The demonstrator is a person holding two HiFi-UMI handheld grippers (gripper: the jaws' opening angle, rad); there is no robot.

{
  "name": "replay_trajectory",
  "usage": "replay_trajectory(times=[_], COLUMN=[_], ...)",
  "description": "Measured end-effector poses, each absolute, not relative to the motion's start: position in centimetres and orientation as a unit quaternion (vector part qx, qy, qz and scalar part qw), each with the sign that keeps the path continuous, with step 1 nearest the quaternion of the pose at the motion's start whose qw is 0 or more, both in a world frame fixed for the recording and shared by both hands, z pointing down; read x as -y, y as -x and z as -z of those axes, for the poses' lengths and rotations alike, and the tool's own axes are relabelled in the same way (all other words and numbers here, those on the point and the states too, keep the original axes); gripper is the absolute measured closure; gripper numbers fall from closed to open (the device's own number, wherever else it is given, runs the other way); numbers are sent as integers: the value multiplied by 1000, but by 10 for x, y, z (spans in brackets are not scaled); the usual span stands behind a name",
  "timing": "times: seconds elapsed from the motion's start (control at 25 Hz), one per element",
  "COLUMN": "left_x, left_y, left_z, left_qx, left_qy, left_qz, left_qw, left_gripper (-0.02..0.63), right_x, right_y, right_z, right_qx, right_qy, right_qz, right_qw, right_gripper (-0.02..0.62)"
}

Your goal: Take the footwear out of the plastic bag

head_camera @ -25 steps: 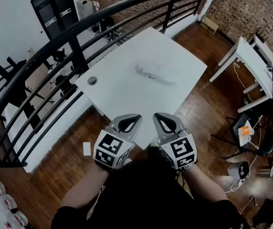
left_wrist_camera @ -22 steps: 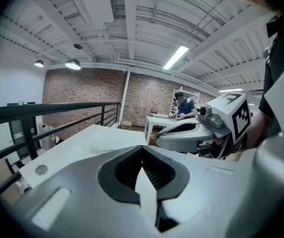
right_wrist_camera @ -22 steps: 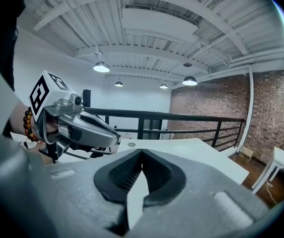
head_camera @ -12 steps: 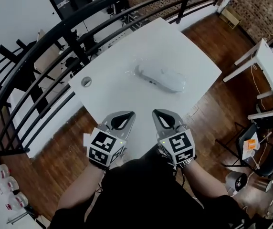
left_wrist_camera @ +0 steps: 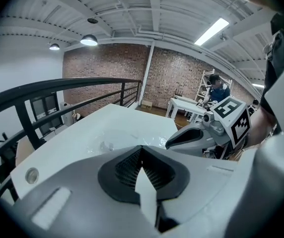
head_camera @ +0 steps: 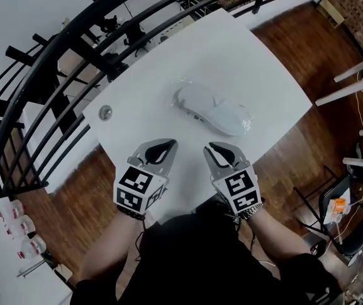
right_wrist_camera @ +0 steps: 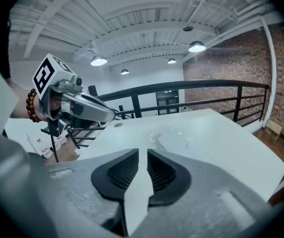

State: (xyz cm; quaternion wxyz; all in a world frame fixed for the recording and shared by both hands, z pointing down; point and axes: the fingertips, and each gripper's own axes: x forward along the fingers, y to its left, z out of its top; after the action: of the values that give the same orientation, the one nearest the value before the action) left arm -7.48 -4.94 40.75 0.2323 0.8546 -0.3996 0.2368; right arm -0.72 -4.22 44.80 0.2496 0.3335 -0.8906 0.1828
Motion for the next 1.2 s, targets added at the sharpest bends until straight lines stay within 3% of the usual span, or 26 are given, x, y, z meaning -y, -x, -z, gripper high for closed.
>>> replay_trajectory(times=[0.52,1.2], left_x=[105,157], left_y=[65,112], left_z=[-421,-458], left_qx=[420,425], left_qy=[-830,-823], left_qz=[-278,-277], left_qw=[241,255], left_gripper=[591,546], right_x=[93,112], right_y=[-27,-46], right_z=[-475,-504], right_qx=[881,829], right_qy=[-333,-409], right_qz=[-204,-218], right_qw=[267,313], right_gripper=[494,492])
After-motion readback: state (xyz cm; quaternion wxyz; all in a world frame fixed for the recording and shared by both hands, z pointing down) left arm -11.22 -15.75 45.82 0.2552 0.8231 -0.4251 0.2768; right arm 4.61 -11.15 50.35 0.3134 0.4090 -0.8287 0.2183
